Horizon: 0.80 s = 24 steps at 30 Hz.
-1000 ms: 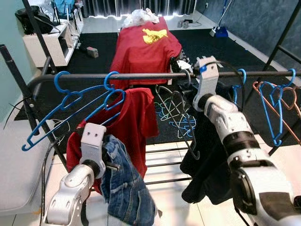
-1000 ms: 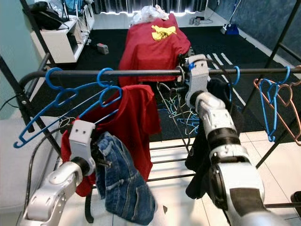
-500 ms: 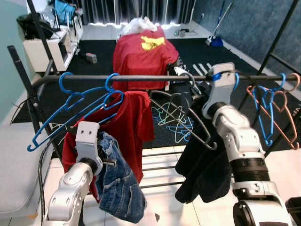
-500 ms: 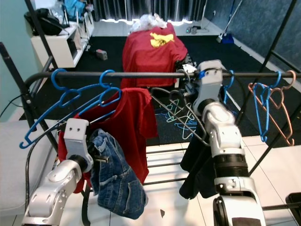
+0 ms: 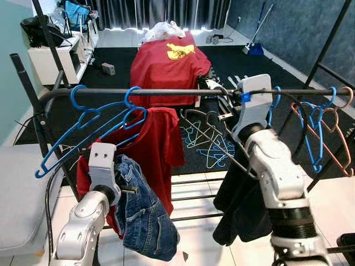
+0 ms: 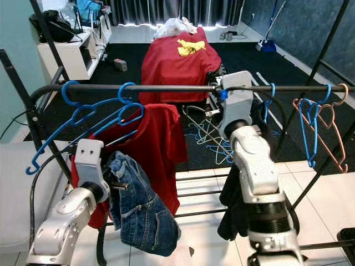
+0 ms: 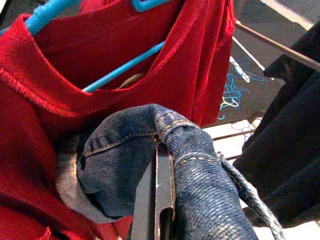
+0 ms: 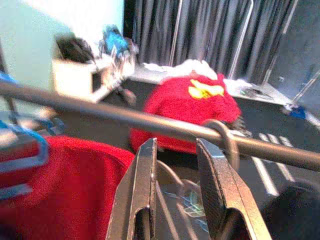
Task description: Hang hanger
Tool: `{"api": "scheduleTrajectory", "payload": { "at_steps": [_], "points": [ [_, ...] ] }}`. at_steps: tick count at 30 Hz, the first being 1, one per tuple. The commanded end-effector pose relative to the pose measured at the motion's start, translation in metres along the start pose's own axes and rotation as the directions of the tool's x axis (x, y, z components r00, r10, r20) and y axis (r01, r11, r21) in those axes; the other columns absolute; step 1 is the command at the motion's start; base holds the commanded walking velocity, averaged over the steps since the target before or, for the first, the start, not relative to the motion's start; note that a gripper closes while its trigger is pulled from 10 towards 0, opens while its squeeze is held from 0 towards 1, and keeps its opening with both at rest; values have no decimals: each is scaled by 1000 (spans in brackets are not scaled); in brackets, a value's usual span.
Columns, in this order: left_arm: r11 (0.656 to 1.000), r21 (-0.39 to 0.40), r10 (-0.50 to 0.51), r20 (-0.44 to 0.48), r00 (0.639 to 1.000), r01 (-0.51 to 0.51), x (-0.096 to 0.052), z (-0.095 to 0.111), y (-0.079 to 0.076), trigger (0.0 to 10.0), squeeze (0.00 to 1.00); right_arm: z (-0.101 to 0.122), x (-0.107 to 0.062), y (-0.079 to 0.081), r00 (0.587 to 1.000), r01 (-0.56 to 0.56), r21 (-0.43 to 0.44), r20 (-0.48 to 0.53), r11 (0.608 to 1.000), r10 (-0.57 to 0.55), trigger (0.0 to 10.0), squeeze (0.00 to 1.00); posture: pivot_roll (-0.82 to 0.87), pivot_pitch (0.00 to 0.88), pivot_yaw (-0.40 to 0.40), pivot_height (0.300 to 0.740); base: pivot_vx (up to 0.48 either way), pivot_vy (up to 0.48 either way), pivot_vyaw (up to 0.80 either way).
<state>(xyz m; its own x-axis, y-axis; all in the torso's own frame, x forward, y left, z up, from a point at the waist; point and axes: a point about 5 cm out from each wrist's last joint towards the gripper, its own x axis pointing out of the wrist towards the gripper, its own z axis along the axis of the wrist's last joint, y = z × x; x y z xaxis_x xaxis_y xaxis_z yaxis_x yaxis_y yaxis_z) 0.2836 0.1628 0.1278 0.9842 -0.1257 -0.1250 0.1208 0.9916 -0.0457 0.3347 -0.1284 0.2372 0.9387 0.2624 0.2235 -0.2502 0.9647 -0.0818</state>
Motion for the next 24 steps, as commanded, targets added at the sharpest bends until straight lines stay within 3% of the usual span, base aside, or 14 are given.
{"api": "scheduleTrajectory", "payload": {
  "at_steps": [1, 7, 12, 24],
  "points": [
    [1000, -18, -3, 53, 999, 4, 1, 9, -1, 10000, 0, 1, -1, -2, 1000, 6, 10, 15, 1000, -6, 10000, 0, 61, 12, -43, 740, 0, 0, 0],
    [999, -27, -29, 95, 995, 32, 8, 18, -7, 10000, 0, -17, -9, 13, 999, -24, 128, 34, 991, 20, 10000, 0, 61, 22, -33, 740, 0, 0, 0],
    [997, -23, -70, 101, 992, 73, 8, 20, -14, 10000, 0, -24, -13, 17, 1000, -16, 125, 27, 992, 13, 10000, 0, 66, 23, -31, 740, 0, 0, 0],
    [997, -19, -67, 104, 992, 70, 9, 21, -13, 10000, 0, -30, -11, 23, 1000, -4, 117, 19, 993, 2, 10000, 0, 78, 21, -39, 740, 0, 0, 0]
  ]
}}
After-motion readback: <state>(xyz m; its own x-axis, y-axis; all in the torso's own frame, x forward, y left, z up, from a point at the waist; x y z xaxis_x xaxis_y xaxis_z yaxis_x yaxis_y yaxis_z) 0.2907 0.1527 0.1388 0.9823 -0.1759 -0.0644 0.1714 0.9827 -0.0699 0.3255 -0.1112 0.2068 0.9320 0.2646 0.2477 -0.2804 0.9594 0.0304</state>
